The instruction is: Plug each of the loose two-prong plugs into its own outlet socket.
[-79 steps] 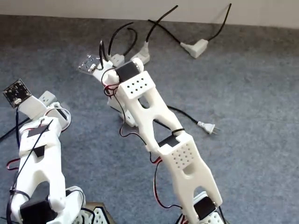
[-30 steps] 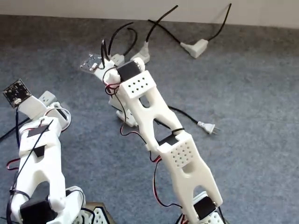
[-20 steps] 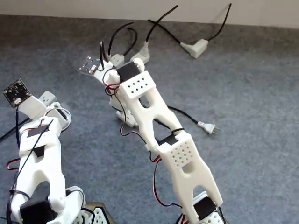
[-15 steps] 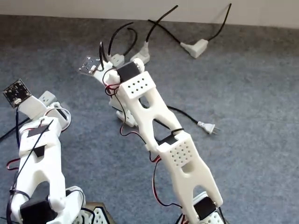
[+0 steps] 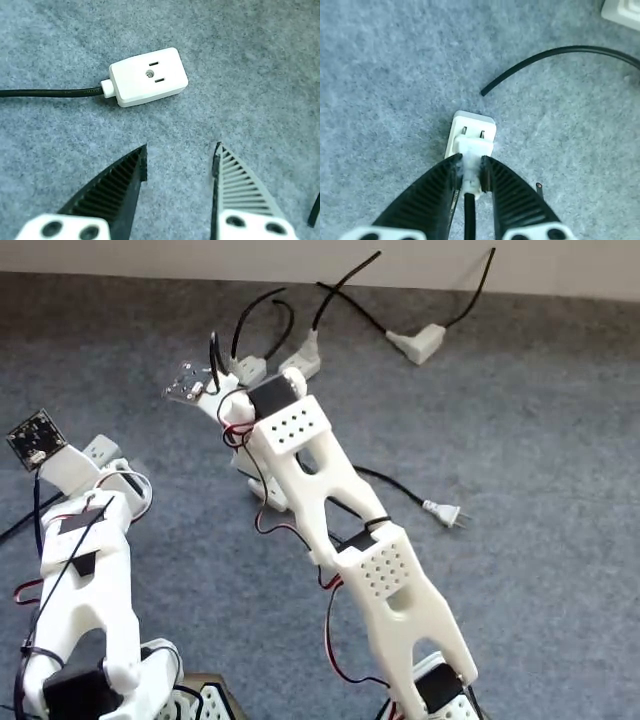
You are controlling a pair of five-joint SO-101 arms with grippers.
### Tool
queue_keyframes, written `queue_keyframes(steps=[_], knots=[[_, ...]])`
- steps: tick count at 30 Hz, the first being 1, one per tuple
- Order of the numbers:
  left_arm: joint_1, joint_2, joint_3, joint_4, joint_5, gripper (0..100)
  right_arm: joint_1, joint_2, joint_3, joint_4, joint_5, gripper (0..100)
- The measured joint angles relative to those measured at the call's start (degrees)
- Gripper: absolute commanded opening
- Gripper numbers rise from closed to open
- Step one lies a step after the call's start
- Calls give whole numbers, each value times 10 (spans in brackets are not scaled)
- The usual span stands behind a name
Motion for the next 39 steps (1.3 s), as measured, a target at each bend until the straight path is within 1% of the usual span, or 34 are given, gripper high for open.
queue_keyframes(steps=[9, 12, 18, 22, 26, 28, 30, 33, 35, 39], knots=[[0, 0, 0, 0, 0, 224, -7, 25, -1, -57, 1, 34], [0, 0, 0, 0, 0, 224, -11, 40, -1, -61, 0, 34], [0, 0, 0, 0, 0, 224, -4, 44, -1, -4, 0, 34], [0, 0, 0, 0, 0, 224, 20, 44, -1, 4, -22, 34], [0, 0, 0, 0, 0, 224, 29, 43, 16, 7, -27, 35], [0, 0, 0, 0, 0, 225, 32, 42, 28, 7, -27, 68], [0, 0, 0, 0, 0, 226, 33, 41, 29, 7, -29, 147], [0, 0, 0, 0, 0, 227, 33, 49, 20, 8, -67, 245], [0, 0, 0, 0, -1, 227, 33, 59, 8, 10, -87, 253], [0, 0, 0, 0, 0, 227, 36, 68, -2, 11, -92, 253]])
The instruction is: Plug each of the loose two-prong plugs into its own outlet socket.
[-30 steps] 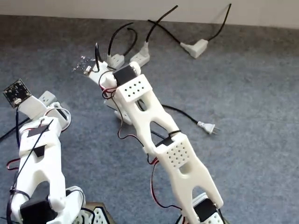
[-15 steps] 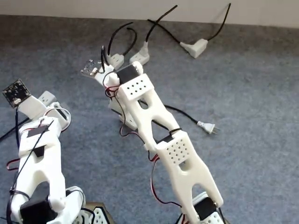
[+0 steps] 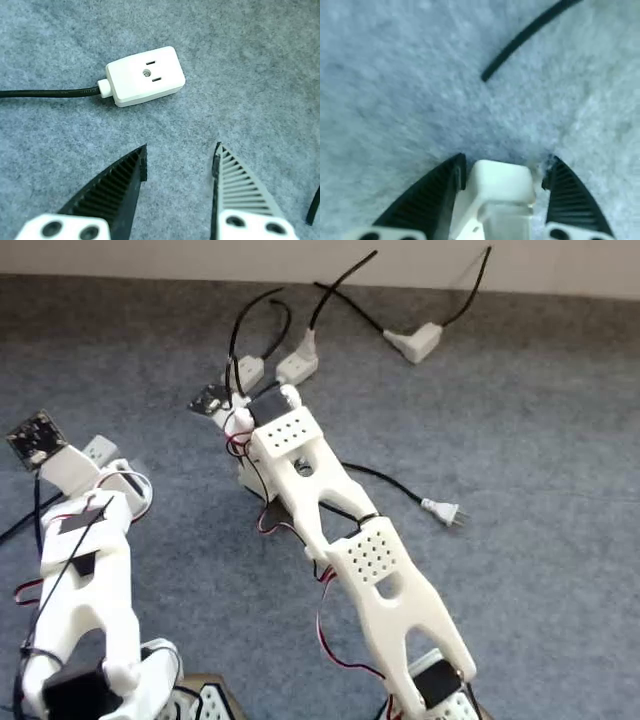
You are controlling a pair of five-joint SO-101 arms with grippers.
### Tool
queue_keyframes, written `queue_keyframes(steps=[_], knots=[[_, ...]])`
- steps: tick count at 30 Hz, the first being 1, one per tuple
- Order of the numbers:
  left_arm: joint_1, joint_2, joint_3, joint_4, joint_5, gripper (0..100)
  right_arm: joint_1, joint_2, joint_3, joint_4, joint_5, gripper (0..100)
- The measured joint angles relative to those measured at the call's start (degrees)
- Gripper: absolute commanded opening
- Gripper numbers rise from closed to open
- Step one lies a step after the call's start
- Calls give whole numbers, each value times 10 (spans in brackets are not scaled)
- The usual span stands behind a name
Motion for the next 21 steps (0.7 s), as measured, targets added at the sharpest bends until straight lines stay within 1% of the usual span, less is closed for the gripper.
queue_keyframes(steps=[4, 9, 17, 21], knots=[[0, 0, 0, 0, -1, 226, 0, 4, 0, 0, 0, 235], [0, 0, 0, 0, -1, 226, 8, 2, 11, 0, 4, 102], [0, 0, 0, 0, 0, 225, 33, -14, 23, 0, 5, 94], [0, 0, 0, 0, 0, 225, 68, -55, 32, 0, 5, 94]])
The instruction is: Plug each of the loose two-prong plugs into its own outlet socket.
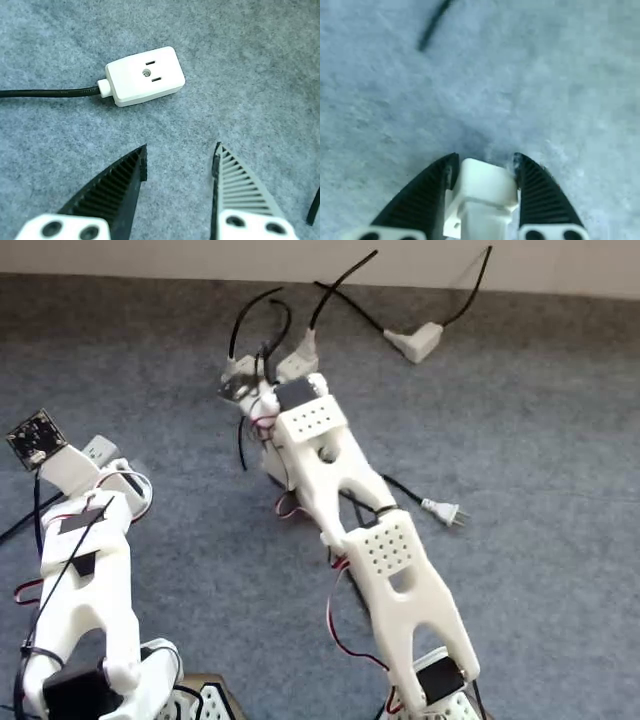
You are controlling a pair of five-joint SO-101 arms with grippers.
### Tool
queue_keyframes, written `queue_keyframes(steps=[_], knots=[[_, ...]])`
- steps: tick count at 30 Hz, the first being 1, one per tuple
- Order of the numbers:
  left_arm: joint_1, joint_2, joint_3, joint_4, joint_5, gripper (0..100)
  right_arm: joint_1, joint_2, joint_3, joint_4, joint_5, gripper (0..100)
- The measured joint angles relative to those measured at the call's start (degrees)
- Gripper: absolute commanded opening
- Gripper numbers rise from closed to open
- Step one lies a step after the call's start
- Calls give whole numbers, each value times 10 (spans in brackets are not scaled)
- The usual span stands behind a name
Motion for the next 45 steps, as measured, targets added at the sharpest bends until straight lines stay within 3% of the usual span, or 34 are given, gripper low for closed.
queue_keyframes(steps=[8, 12, 19, 24, 30, 36, 45], knots=[[0, 0, 0, 0, 0, 225, 123, -140, 55, 0, -11, 94], [0, 0, 0, 0, 0, 225, 189, -164, 55, -13, 38, 94], [0, 0, 0, 0, 0, 225, 279, -137, 54, -199, 125, 94], [0, 0, 0, 0, 0, 225, 295, -40, 55, -380, 131, 100], [0, 0, 0, 0, 0, 228, 296, 47, 55, -533, 128, 268], [0, 0, 0, 0, 0, 228, 322, 53, 1, -558, 71, 288], [0, 0, 0, 0, 0, 229, 361, 50, -271, -553, 63, 288]])
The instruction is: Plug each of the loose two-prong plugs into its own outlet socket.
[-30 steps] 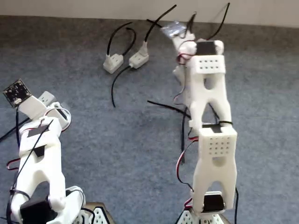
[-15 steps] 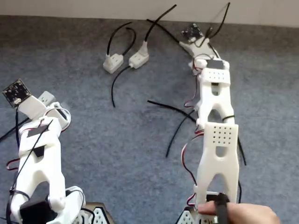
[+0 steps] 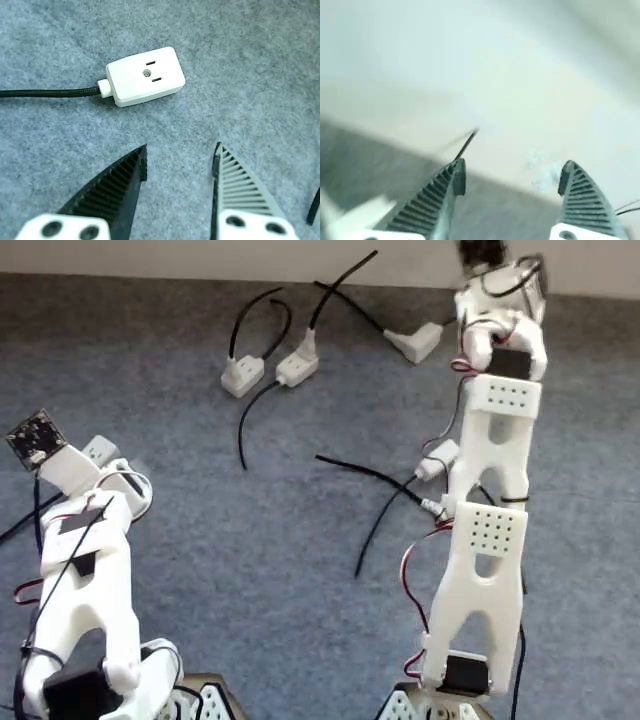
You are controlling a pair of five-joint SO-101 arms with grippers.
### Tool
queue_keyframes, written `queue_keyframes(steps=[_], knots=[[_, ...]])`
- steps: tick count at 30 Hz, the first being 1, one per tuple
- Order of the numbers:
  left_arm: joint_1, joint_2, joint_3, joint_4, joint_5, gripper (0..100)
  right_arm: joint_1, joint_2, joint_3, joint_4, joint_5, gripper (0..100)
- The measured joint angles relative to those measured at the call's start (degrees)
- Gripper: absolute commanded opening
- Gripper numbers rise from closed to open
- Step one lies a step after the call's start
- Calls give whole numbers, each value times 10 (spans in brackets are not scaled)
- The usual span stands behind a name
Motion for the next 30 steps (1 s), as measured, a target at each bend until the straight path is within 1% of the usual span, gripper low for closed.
queue_keyframes(steps=[4, 7, 9, 12, 15, 17, 19, 21, 23, 27, 30], knots=[[0, 0, 0, 0, 0, 229, 33, -31, -19, -22, 0, 286], [0, 0, 0, 0, 0, 229, 69, -84, -24, 26, -18, 286], [0, 0, 0, 0, 0, 229, 91, -123, -28, 101, -64, 286], [0, 0, 0, 0, 0, 229, 111, -184, -29, 258, -149, 286], [0, 0, 0, 0, 0, 229, 116, -240, -29, 440, -247, 286], [0, 0, 0, 0, 0, 229, 115, -265, -29, 529, -316, 286], [0, 0, 0, 0, 0, 229, 115, -279, -12, 549, -389, 286], [0, 0, 0, 0, 0, 229, 116, -289, 35, 553, -447, 286], [0, 0, 0, 0, 0, 229, 102, -296, 114, 553, -478, 286], [0, 0, 0, 0, 0, 229, 43, -325, 316, 553, -536, 286], [0, 0, 0, 0, 0, 229, -6, -363, 442, 553, -549, 286]])
